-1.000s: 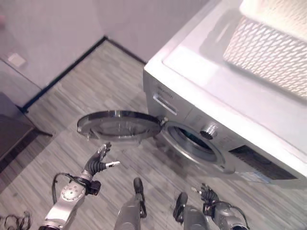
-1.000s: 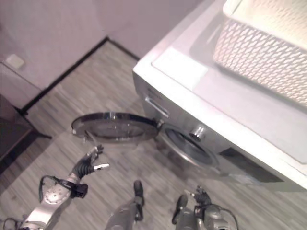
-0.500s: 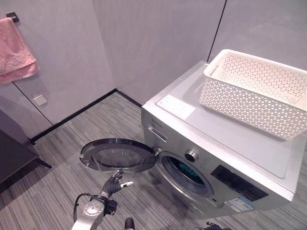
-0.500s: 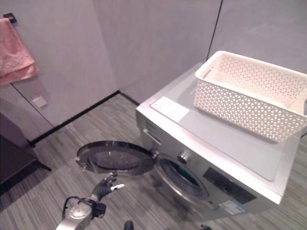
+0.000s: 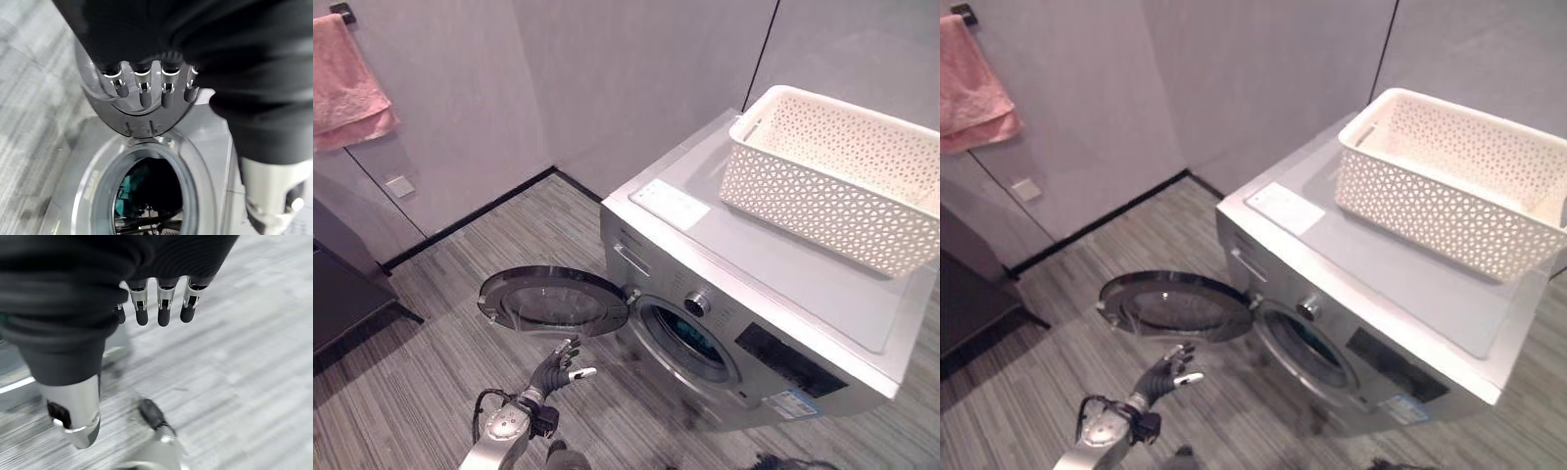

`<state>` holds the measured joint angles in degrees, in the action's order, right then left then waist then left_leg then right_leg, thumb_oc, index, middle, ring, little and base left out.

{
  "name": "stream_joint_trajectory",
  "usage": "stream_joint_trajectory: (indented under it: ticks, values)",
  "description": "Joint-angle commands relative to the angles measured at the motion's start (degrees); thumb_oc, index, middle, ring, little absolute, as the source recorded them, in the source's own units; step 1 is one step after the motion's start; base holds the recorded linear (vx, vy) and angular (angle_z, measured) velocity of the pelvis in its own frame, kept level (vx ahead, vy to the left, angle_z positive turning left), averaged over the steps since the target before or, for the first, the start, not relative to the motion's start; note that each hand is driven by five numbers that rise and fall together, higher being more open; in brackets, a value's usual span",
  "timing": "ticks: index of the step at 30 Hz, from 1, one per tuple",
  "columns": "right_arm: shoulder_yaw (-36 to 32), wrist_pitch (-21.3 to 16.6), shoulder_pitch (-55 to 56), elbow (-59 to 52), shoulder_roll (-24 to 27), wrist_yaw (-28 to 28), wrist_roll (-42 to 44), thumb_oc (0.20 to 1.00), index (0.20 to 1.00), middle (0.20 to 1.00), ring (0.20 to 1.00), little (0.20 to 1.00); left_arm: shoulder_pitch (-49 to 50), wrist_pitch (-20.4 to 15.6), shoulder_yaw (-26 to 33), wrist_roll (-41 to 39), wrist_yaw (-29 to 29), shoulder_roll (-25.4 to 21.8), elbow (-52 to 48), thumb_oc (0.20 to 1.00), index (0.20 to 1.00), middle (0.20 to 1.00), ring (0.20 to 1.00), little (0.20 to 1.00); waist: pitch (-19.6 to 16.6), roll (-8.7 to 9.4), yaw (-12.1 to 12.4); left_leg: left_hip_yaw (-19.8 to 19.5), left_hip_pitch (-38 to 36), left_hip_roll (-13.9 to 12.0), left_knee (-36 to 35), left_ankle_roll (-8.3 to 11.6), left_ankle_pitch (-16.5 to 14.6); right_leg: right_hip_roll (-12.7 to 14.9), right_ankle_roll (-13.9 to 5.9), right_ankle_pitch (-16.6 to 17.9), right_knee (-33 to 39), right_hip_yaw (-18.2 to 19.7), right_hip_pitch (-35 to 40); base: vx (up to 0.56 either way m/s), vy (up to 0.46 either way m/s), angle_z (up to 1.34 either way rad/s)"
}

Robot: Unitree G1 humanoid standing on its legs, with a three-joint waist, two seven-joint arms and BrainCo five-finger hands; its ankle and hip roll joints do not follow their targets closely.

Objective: Grab the laundry basket,head to the washer,open it,put in the laundry and shut it.

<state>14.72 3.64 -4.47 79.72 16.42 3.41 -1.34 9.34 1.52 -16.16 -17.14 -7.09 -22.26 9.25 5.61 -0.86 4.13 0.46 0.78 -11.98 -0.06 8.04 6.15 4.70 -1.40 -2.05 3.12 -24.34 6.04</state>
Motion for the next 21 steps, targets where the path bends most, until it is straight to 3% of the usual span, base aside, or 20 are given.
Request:
stream_joint_trajectory:
  ticks: [1, 4, 7, 10, 11, 14, 15, 17, 19, 21]
  values:
    - [-2.95, 0.96, -2.72, 3.33, 0.96, -0.93, -0.55, 1.000, 1.000, 1.000, 1.000, 1.000, -0.99, -2.19, 0.42, 0.17, -2.43, -1.48, -8.01, 1.000, 1.000, 1.000, 1.000, 1.000, -1.98, -0.35, 1.37, -2.03, 1.00, 3.41, 8.18, -3.12, -13.38, 9.24, -8.43, 5.93, 1.88, 2.23, -5.63, -0.07, 0.416, 0.06]
    - [-4.46, 1.07, -3.31, 2.71, 0.68, -1.71, -0.60, 1.000, 1.000, 1.000, 1.000, 1.000, -2.26, -1.84, -0.18, 0.21, -3.98, -2.40, -8.57, 1.000, 1.000, 1.000, 1.000, 1.000, -2.02, 0.11, 1.44, 0.23, 0.63, 7.30, 9.18, -5.52, -16.93, 12.93, -10.22, 8.64, 1.88, 1.08, -6.48, -0.06, 0.399, 0.10]
    - [-5.71, 1.39, -4.32, 2.46, 0.12, -2.36, 0.27, 1.000, 1.000, 1.000, 1.000, 1.000, -3.09, -1.84, -0.10, 0.85, -4.31, -3.99, -8.87, 1.000, 1.000, 1.000, 1.000, 1.000, -1.42, -0.42, 1.62, 1.26, -0.52, 8.89, 8.48, -7.43, -17.21, 14.47, -10.79, 9.14, -1.04, 1.77, -8.93, -0.11, 0.238, -0.28]
    - [-5.16, 0.73, -5.80, 2.14, -1.10, -2.37, 1.82, 1.000, 1.000, 1.000, 1.000, 1.000, -4.76, -2.32, 0.47, 1.76, -2.39, -4.61, -7.42, 1.000, 1.000, 1.000, 1.000, 1.000, -1.04, -1.67, 2.37, 2.68, -0.79, 9.82, 5.84, -9.50, -14.37, 13.57, -8.90, 4.28, -9.69, -0.75, -9.23, -0.18, 0.196, -0.68]
    - [-5.13, 0.74, -5.80, 2.17, -1.16, -2.37, 1.80, 1.000, 1.000, 1.000, 1.000, 1.000, -4.74, -2.32, 0.49, 1.75, -2.38, -4.65, -7.37, 1.000, 1.000, 1.000, 1.000, 1.000, -1.26, -1.90, 2.39, 2.14, -1.38, 9.48, 5.66, -9.29, -15.29, 13.16, -9.52, 3.39, -9.96, -0.05, -8.90, -0.05, 0.065, -0.44]
    - [-3.66, -0.04, -6.35, 1.46, -1.75, -1.97, 1.84, 1.000, 1.000, 1.000, 1.000, 1.000, -5.76, -2.69, 0.01, 1.44, -0.98, -4.28, -5.81, 1.000, 1.000, 1.000, 1.000, 1.000, -1.63, -1.23, 2.84, 2.98, -0.32, 10.34, 4.18, -10.39, -11.96, 10.51, -7.32, -0.80, -17.16, -0.08, -7.17, -0.16, 0.014, -0.08]
    - [-2.88, -0.19, -6.09, 1.58, -2.21, -1.87, 1.21, 1.000, 1.000, 1.000, 1.000, 1.000, -5.54, -2.75, 0.42, 0.94, -0.31, -4.29, -5.58, 1.000, 1.000, 1.000, 1.000, 1.000, -2.87, -0.36, 4.17, 2.78, -0.11, 10.66, 3.85, -10.08, -11.84, 8.37, -7.35, -4.90, -18.69, -0.25, -3.62, -0.16, -0.103, -0.03]
    - [-1.69, -0.08, -5.89, 2.01, -2.52, -1.89, -0.18, 1.000, 1.000, 1.000, 1.000, 1.000, -4.18, -2.95, 1.59, 1.07, 0.34, -4.11, -6.61, 1.000, 1.000, 1.000, 1.000, 1.000, -3.84, 1.27, 6.37, 2.88, 1.06, 10.96, 4.39, -9.51, -10.93, 7.03, -7.14, -6.30, -13.88, -0.88, 1.24, -0.11, -0.180, -0.09]
    - [-1.05, -0.04, -5.89, 1.96, -2.73, -1.68, -0.50, 1.000, 1.000, 1.000, 1.000, 1.000, -3.73, -3.15, 2.13, 0.84, 0.73, -3.89, -7.15, 1.000, 1.000, 1.000, 1.000, 1.000, -3.97, 1.71, 7.15, 3.19, 1.78, 10.66, 4.62, -9.00, -10.17, 6.74, -6.81, -6.48, -12.40, -0.32, 1.80, -0.13, -0.159, -0.38]
    - [1.31, -0.48, -4.87, 0.55, -3.23, -1.35, -1.62, 1.000, 1.000, 1.000, 1.000, 1.000, -3.04, -4.15, 3.60, 0.17, 2.26, -2.23, -6.93, 1.000, 1.000, 1.000, 1.000, 1.000, -3.83, 2.27, 8.40, 3.76, 4.22, 8.85, 4.85, -6.81, -7.71, 5.24, -5.85, -6.33, -5.43, -0.36, 3.39, -0.17, -0.223, -0.43]
